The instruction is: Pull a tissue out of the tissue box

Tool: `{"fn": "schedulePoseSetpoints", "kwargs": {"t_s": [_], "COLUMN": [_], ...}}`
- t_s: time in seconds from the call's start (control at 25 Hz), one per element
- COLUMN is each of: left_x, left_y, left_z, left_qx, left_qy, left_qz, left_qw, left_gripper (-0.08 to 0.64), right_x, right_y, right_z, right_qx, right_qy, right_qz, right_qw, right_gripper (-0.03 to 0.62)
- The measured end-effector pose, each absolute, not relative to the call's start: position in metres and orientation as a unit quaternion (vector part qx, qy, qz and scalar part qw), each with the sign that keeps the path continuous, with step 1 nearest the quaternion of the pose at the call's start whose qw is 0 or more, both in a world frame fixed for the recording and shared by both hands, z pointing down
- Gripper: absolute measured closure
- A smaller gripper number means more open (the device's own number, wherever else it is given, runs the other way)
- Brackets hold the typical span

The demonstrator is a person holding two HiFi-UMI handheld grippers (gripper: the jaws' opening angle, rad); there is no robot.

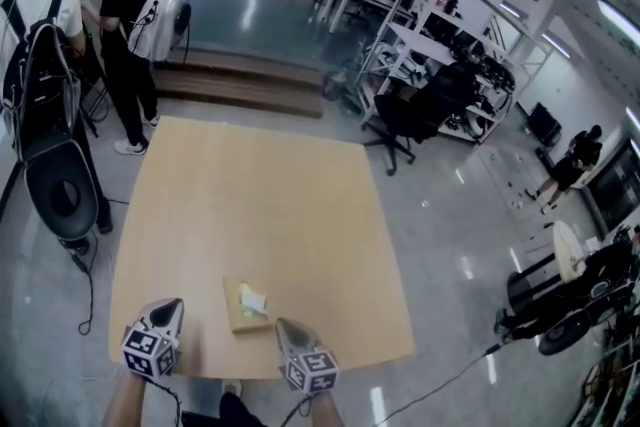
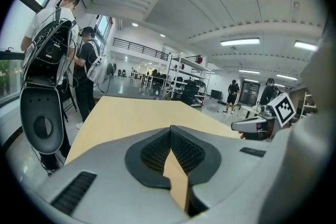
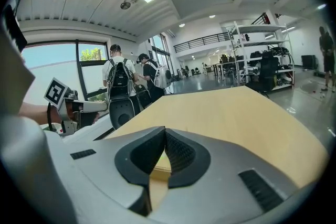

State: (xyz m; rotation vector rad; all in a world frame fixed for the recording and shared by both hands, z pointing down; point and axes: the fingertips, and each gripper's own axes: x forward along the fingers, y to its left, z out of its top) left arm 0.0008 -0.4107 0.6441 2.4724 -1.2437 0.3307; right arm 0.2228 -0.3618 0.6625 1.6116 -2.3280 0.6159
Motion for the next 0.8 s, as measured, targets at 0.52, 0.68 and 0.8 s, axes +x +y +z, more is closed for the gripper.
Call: {"fn": "schedulePoseSetpoints", "kwargs": {"t_s": [0.52,0.68,0.8], "left_x": [0.004,0.009,0.008], "left_y": [-0.405,-0.403,-0.403], "left_z": [0.69,0.697,0.7], "left_qx": [0.862,0.861,0.859], "left_qy": [-0.438,-0.435,-0.434], "left_qz": [0.143,0.148,0.149], "left_qw": [0.214,0.219,0.227], "left_gripper": [0.553,0.554,0.552], "right_x": [0.217,0.215,0.21], "right_y": [-0.364,-0.365,-0.368], "right_z": [0.71,0.716,0.715], "right_qx": [0.538,0.534,0.533], "right_qy": [-0.791,-0.792,-0.794], "right_qz": [0.252,0.259,0.254], "right_qw": [0.143,0.142,0.144], "right_gripper": [0.588,0.586,0.586]}}
